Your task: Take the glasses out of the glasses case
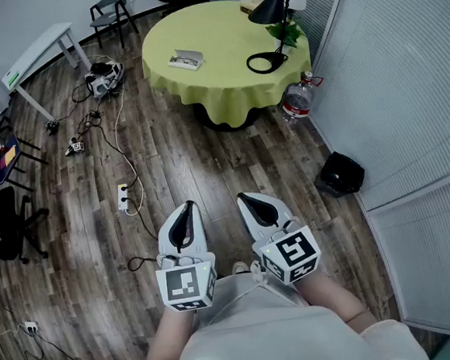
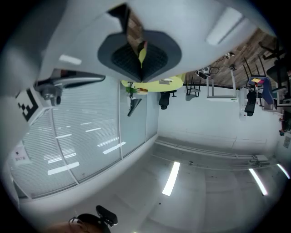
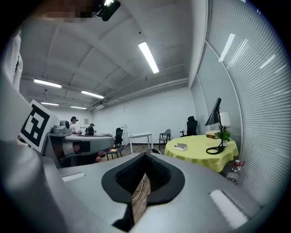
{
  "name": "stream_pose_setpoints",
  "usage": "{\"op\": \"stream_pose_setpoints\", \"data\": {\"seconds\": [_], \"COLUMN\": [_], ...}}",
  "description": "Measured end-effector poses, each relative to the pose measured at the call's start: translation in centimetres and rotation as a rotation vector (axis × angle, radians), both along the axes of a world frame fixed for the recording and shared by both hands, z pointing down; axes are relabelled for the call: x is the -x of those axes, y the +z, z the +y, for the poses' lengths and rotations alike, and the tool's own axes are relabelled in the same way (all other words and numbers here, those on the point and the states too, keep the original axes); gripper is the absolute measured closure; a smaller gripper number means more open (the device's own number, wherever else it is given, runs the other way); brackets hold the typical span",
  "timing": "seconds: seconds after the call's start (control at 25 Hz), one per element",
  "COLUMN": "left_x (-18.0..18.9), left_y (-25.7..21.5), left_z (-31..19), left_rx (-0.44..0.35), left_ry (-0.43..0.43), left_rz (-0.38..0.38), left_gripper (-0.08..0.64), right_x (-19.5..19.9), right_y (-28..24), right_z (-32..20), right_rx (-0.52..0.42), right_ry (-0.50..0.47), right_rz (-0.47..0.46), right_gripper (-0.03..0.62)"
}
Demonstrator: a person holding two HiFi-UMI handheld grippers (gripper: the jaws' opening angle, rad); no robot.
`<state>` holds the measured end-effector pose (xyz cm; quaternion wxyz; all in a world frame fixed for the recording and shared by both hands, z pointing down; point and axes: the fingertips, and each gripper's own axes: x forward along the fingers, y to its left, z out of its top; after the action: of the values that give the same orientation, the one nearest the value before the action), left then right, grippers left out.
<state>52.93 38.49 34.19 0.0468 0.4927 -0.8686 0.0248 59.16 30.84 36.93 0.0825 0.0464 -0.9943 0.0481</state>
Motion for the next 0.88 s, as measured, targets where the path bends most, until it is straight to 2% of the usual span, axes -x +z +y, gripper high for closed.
{"op": "stream_pose_setpoints", "data": {"seconds": [0.48,0.72,0.88], "left_x": [1.0,1.6,3.3], "left_y": [0.4,1.2,1.9], "left_z": [-0.2,-0.1,0.4], "left_rx": [-0.006,0.014,0.024], "left_ry": [0.004,-0.003,-0.017], "left_rz": [0.012,0.024,0.030], "left_gripper": [0.553,0.553,0.553], "right_x": [0.6,0.8,2.3], "right_y": [1.0,1.6,2.4], "right_z": [-0.1,-0.8,-0.9], "right_rx": [0.013,0.070,0.088], "right_ry": [-0.004,0.041,0.046], "right_rz": [0.026,0.014,0.025], "right_gripper": [0.594,0.594,0.594]}}
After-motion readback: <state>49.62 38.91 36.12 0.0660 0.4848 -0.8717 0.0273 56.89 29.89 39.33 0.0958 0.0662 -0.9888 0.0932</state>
